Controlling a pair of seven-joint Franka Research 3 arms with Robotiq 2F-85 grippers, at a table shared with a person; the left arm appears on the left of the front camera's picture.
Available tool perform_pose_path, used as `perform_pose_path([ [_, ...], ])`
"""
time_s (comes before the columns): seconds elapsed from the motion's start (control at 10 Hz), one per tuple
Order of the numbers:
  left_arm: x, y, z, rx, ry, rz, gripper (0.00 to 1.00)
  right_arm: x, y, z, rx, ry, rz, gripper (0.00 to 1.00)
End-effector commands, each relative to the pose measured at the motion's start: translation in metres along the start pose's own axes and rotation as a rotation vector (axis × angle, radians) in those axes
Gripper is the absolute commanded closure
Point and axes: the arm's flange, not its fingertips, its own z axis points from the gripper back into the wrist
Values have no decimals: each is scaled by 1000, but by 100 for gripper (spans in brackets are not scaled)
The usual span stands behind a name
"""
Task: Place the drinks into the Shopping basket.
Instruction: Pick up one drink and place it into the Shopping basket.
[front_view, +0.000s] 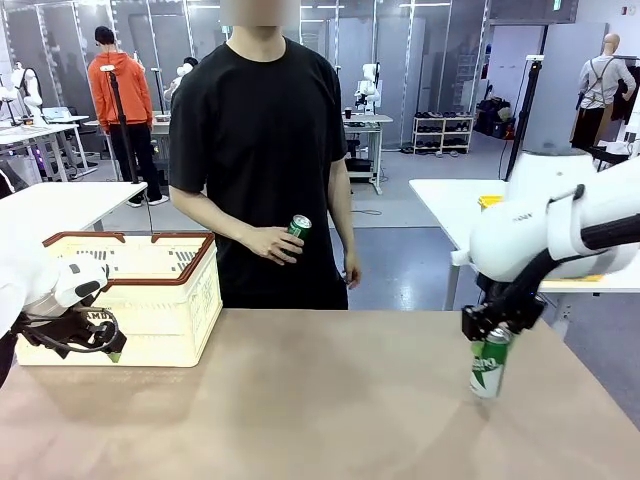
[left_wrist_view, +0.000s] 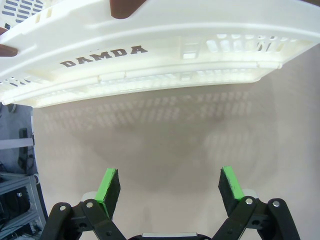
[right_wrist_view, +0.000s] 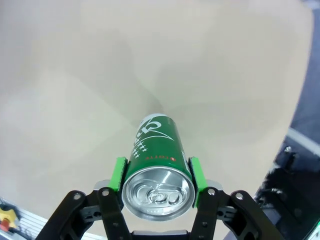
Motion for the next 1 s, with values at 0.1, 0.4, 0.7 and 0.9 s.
perform_pose_path([
  [0.1, 0, 1, 2, 2, 5, 2, 0, 32, 66, 28, -15, 9, 239, 81],
  [0.4, 0, 1, 2, 2, 5, 2, 0, 63, 145, 25, 0, 14, 447, 81],
  [0.7, 0, 1, 2, 2, 5, 2, 0, 81, 205, 0, 50, -4, 553, 81],
  [0.9, 0, 1, 2, 2, 5, 2, 0, 79, 231, -18, 64, -48, 567, 81],
])
